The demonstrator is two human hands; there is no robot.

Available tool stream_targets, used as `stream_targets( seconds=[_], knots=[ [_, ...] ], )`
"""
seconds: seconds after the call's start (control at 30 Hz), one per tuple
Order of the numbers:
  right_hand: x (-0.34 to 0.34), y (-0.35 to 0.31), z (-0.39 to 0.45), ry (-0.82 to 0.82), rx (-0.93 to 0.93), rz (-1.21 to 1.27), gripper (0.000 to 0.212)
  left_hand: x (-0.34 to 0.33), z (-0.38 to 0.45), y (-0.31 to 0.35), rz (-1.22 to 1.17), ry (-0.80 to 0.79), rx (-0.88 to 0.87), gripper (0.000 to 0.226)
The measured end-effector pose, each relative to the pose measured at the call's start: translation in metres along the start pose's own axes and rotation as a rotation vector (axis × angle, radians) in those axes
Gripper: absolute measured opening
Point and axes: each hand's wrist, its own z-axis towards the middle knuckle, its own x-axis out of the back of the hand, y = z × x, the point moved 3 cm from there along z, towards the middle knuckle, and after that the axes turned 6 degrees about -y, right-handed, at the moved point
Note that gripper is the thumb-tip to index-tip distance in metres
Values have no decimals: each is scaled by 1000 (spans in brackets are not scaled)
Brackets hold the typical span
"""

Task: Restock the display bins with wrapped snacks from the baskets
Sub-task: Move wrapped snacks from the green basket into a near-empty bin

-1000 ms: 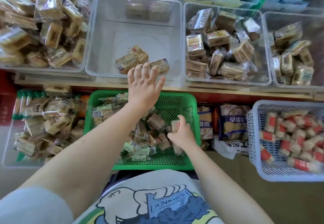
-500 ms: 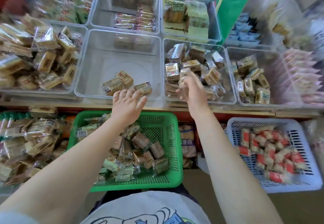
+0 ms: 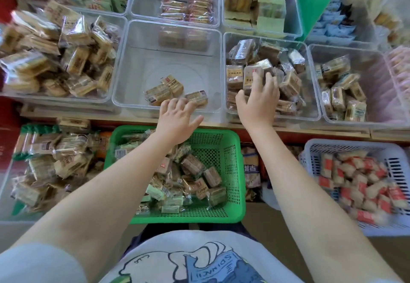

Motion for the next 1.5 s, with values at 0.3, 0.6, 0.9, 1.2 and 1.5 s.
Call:
stream_targets(
  seconds=[0.3,0.6,0.9,1.2,1.5],
  knots=[
    [-136,-13,-134,-717,-53,141,34,-37,-37,-22,153,163,35,87],
    [-205,-11,-159,-704,-201,147,48,-49,-30,-26,192,155,46,100],
    [-26,-5,-119,-367,-294,580,49,-39,-31,-21,183,78,87,98],
    [0,-21,18,41,-3,167,47,-30,-35,-20,162,15,87,98],
    [-30,-31,1,-78,11,-99,58,-21,-38,-19,114,19,69,81]
  ],
)
